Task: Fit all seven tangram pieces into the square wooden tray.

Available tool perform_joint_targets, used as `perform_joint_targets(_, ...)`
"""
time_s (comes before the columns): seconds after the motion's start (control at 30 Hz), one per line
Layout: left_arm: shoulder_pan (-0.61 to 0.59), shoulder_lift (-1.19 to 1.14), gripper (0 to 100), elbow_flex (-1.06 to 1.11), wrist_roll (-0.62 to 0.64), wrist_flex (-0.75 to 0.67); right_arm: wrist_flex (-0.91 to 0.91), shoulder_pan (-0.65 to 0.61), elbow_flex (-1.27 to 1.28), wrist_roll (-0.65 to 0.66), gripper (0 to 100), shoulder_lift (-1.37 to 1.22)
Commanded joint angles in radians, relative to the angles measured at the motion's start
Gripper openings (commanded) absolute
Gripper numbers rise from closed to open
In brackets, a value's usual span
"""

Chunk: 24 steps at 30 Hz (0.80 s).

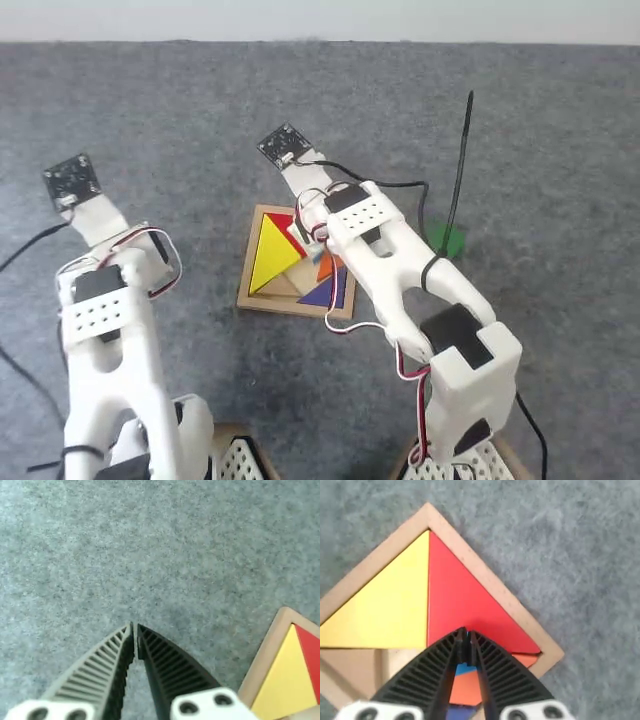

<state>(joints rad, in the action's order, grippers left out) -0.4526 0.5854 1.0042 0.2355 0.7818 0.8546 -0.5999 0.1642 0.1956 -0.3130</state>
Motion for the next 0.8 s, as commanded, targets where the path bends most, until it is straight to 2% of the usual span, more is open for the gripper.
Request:
perform_joint_targets(0.0,-0.005,0.035,1,-0.01,-0.011,-0.021,0.042,-0.036,-0.029,0.012,0.7,0.008)
perform_joint_targets(0.3,-0.006,0.035,1,-0.008,-0.012,-0.021,0.084,-0.088,-0.025,0.017,0.7,0.008)
perform_joint_targets(0.77,-0.006,0.035,1,-0.008,-0.012,-0.021,0.142,-0.085,-0.031,0.146,0.7,0.05)
